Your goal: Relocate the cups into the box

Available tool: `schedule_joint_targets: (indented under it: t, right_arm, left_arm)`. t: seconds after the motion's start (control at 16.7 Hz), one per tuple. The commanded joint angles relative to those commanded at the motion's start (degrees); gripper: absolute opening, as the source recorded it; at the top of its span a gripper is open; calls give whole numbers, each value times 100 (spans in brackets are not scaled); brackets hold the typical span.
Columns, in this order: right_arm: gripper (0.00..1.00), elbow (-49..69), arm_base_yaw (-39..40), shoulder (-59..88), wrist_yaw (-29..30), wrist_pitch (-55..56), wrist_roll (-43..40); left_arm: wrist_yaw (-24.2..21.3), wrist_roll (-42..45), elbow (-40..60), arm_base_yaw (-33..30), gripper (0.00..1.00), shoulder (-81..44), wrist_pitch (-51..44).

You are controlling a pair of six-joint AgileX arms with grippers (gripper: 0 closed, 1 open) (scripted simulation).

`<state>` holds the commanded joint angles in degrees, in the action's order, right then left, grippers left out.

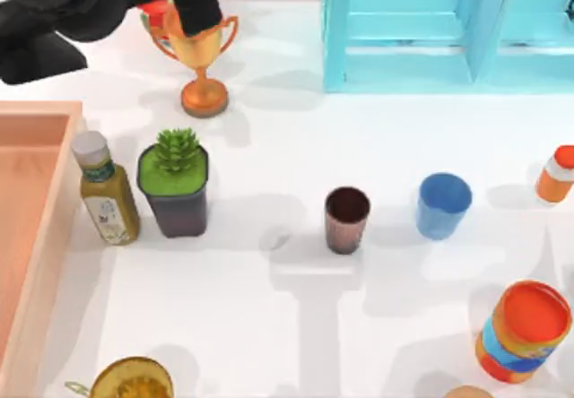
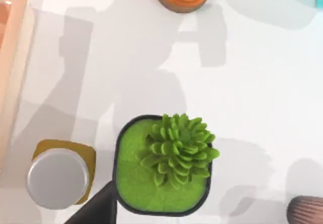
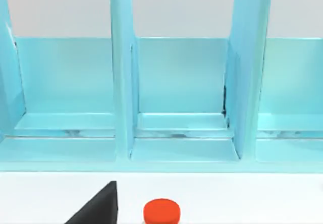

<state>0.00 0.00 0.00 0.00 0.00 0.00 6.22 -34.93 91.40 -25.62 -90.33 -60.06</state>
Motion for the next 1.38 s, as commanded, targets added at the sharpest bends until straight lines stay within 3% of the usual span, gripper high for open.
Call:
schedule_joint_targets:
  t: [0.36, 0.66, 1.08, 1.38]
  right_arm:
    - [100, 0, 0, 0, 0, 0, 0]
    - [100, 0, 0, 0, 0, 0, 0]
    - [100, 0, 0, 0, 0, 0, 0]
    - [100, 0, 0, 0, 0, 0, 0]
  left_arm:
    - [-97, -798, 3307, -1339, 100, -3082, -1927]
    - [-208, -1163, 5102, -2164, 100, -4726, -2893]
    - [-241, -1244, 5527, -2379, 100, -5129, -3117]
    - [-243, -1206, 5092, -2343, 100, -5080, -2691]
